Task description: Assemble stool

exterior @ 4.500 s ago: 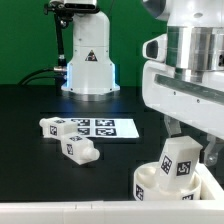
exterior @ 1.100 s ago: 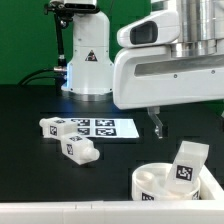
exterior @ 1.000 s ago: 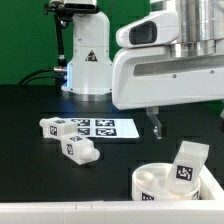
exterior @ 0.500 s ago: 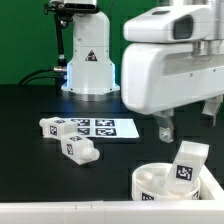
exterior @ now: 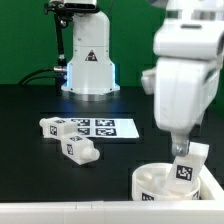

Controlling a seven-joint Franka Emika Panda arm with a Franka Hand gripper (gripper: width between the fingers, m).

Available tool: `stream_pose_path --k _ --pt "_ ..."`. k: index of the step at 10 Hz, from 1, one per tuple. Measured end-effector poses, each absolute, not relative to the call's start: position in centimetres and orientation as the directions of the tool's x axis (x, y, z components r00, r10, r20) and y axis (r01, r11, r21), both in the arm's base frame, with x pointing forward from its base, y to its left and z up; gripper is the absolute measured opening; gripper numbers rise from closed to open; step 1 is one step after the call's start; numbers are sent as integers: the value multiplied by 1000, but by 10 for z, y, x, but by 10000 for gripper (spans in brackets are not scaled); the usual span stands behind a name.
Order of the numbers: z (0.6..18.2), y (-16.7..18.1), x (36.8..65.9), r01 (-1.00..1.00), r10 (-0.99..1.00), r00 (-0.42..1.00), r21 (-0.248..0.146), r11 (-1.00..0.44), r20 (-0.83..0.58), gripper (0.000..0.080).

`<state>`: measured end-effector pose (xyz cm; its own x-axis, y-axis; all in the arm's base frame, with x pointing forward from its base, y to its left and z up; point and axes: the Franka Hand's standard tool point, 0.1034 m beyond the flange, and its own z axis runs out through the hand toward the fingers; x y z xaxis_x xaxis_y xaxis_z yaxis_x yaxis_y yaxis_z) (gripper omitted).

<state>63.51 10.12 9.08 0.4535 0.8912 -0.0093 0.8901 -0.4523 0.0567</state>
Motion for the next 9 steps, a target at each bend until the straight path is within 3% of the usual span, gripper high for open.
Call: stream_pose_path --k 5,7,8,9 --pt "83 104 642 869 871 492 69 -490 -6 649" --pt "83 103 642 824 826 564 68 -563 0 384" --pt "83 103 642 785 787 617 68 -616 5 384" --pt "83 101 643 727 729 684 67 -683 12 333"
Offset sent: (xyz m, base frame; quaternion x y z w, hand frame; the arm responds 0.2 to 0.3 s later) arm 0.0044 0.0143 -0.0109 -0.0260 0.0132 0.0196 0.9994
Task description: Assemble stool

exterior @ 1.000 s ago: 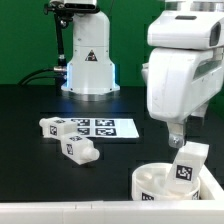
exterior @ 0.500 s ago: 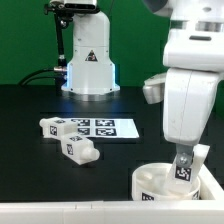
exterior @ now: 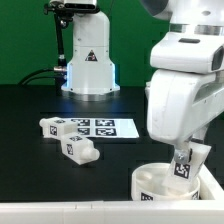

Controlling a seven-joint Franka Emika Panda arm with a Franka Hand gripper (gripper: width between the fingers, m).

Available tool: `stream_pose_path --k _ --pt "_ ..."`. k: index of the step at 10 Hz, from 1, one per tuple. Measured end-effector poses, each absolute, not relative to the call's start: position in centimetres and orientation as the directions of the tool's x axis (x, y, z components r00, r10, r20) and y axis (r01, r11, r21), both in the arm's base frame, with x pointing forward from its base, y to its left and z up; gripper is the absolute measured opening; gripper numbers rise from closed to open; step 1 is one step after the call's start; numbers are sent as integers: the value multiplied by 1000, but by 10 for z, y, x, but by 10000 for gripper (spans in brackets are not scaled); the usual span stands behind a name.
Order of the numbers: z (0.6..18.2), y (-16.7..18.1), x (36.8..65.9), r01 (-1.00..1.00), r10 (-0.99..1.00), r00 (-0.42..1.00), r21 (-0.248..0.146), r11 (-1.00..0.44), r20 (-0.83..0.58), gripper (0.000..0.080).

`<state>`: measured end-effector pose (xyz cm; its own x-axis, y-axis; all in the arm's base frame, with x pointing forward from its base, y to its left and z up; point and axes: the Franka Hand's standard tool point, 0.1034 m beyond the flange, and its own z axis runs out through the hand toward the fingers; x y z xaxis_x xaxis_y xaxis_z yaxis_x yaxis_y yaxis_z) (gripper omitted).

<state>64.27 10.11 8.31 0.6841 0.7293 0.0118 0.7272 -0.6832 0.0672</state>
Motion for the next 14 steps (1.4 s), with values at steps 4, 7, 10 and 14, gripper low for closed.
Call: stream_pose_path --k 4,7,10,14 --pt "82 96 644 227 229 971 41 -973 68 333" --pt "82 97 644 63 65 995 26 -998 76 334" --pt "87 99 649 -394 -396 914 -43 -918 90 334" --pt "80 103 641 -764 -768 640 -90 -639 24 334"
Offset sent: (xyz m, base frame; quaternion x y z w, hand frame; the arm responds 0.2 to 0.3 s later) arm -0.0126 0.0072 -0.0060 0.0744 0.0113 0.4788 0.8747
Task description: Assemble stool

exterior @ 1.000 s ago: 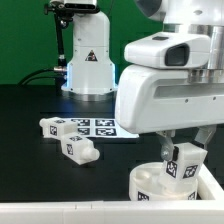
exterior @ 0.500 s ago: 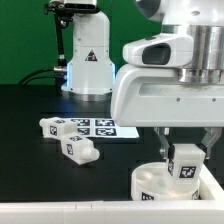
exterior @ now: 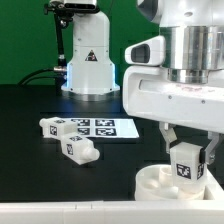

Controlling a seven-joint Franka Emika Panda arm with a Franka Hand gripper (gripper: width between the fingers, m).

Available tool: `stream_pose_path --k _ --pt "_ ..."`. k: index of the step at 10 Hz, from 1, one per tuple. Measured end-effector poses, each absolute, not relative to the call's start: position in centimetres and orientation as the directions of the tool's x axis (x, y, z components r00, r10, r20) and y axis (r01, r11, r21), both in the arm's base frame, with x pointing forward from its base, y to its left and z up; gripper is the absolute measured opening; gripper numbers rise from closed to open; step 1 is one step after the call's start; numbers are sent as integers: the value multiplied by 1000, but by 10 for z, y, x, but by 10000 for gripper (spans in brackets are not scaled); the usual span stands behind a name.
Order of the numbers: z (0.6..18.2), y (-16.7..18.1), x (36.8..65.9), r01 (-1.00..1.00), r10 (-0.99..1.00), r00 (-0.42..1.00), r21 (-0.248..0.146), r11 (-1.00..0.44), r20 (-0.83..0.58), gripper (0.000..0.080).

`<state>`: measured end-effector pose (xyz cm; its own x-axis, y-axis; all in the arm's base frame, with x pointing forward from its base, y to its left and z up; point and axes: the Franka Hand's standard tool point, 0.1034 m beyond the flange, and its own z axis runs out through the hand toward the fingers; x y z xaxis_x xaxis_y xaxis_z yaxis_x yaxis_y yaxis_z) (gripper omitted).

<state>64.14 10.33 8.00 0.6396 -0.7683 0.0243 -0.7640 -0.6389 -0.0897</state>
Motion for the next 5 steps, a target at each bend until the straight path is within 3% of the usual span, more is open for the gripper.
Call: stream_pose_path --k 1,2,5 --pt "80 103 641 -802 -806 592 -91 -590 16 334" --pt "79 104 640 -893 -896 443 -92 -441 -9 334" --pt "77 104 636 -988 -989 -124 -86 131 -77 334"
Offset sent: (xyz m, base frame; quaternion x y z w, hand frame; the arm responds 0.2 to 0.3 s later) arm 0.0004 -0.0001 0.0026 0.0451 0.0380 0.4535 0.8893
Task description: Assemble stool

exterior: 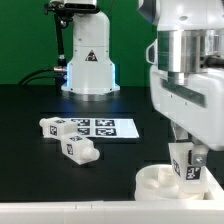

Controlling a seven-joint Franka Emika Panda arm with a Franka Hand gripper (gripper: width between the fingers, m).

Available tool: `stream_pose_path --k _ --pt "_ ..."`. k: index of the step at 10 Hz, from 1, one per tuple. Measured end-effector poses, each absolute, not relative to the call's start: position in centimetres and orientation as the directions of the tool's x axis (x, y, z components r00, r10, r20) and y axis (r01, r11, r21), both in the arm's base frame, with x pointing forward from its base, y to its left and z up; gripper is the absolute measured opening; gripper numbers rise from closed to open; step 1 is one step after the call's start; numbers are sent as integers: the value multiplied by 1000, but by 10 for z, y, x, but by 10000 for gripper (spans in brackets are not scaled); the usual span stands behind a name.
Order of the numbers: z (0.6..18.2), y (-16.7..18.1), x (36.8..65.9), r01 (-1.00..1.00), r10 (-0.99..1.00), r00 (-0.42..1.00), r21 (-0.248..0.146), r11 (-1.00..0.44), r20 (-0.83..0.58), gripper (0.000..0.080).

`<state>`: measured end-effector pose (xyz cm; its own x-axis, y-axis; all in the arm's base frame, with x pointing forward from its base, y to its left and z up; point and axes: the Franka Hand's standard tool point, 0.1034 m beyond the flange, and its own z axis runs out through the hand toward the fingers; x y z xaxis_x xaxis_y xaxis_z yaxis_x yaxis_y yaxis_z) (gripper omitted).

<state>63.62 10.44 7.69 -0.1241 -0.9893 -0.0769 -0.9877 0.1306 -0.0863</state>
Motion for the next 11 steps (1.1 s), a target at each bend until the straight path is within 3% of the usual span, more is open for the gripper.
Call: stream_pose_path --k 2,3,4,5,6,7,8,9,11 --pt "77 104 636 -977 -978 -193 -82 199 -85 334" --pt "76 105 635 -976 -977 -195 -80 202 -87 431" --pt "76 105 635 -981 -982 -168 -82 175 -85 431" --pt "76 105 635 -990 -991 -108 -87 115 -80 588" --pt "82 104 635 -992 -993 90 -94 -83 -70 588" --pt "90 107 631 -961 -960 272 -78 -266 -72 637" --pt "94 110 628 -928 -925 371 -71 -366 -79 646" --pt "95 108 630 -907 -907 416 -97 -410 -58 646" --pt "93 107 629 -829 -830 556 -100 -550 -44 648"
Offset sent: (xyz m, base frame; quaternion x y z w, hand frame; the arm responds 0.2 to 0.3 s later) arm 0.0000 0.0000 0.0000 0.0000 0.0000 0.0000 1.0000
